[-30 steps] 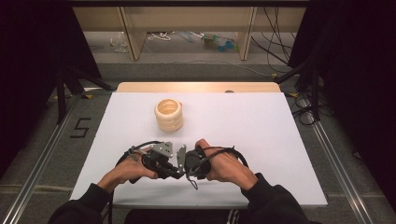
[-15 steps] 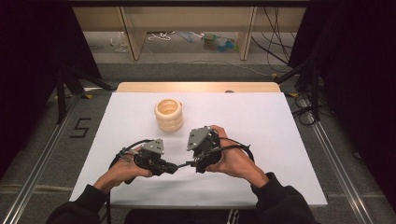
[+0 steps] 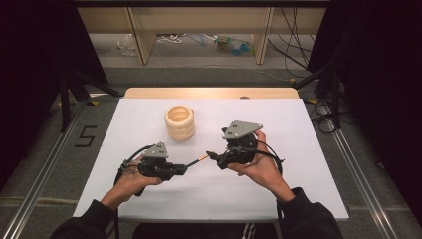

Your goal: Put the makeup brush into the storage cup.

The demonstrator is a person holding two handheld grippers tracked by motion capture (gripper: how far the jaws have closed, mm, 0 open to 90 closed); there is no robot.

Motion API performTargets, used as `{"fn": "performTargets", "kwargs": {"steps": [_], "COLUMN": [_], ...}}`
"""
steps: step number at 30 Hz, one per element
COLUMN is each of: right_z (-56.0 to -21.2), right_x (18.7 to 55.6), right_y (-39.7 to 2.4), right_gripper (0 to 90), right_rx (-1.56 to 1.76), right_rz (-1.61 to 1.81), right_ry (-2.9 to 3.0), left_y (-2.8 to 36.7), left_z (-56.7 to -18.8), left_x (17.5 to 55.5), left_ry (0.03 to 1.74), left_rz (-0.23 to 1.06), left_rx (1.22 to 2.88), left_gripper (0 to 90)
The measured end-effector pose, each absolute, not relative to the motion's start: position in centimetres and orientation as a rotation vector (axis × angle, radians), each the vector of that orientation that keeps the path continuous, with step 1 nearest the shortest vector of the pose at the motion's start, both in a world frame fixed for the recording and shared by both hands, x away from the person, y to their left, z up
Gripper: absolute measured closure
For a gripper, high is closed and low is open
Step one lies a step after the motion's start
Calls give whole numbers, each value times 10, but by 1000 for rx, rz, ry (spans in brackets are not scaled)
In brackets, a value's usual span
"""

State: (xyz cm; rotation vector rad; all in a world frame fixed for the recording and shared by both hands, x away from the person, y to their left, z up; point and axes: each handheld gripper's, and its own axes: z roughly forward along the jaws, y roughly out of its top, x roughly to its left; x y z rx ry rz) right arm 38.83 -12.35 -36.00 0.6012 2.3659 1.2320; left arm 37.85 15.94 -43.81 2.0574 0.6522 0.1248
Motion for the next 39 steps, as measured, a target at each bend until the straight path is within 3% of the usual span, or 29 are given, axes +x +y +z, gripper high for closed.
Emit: {"fn": "performTargets", "kwargs": {"steps": [15,39], "right_z": [-369,-391], "right_x": [392,397], "right_y": [-142,-141], "right_gripper": [161,159], "right_rx": [820,1049], "right_rz": [1380,1721], "right_ry": [2296,2272], "left_y": [165,158], "left_z": [-433,-434], "left_x": [374,358], "left_ry": [727,764], "left_rz": [224,268], "left_rx": [1921,1769], "left_gripper": [840,840]}}
